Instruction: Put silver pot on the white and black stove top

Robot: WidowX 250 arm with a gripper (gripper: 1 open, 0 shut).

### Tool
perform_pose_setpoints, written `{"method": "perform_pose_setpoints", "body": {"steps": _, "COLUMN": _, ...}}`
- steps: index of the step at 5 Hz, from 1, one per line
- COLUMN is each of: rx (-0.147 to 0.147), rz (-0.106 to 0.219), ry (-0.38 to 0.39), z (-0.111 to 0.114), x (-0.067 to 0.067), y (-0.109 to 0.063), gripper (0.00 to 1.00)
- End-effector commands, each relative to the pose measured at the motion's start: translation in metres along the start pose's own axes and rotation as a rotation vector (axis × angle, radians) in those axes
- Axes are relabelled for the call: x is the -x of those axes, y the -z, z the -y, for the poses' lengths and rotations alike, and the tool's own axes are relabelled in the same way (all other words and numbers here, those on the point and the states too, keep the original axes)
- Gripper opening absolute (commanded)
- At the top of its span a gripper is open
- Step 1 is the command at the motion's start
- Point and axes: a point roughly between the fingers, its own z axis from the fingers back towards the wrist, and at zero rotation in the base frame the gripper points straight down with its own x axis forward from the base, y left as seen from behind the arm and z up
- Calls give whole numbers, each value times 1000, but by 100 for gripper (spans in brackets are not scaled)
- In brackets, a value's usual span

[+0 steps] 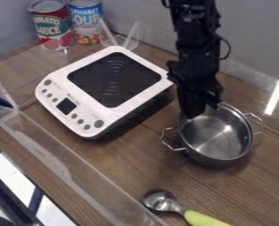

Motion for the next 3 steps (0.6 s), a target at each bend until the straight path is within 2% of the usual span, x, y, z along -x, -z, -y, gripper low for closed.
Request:
{"method": "perform_pose_setpoints", "body": {"steps": 1, "rx": -34, "rz": 98, "ry": 2, "z": -1, "x": -15, "y": -51, "gripper": 0}}
{"method": "perform_pose_setpoints", "body": {"steps": 2, "rx": -58, "rz": 142, "ry": -43, "z": -15, "x": -14, "y": -94, "gripper": 0}}
{"method": "perform_pose_setpoints", "body": {"steps": 3, "rx": -95, "rz": 172, "ry": -82, "z": -43, "x": -4, "y": -134, "gripper": 0}}
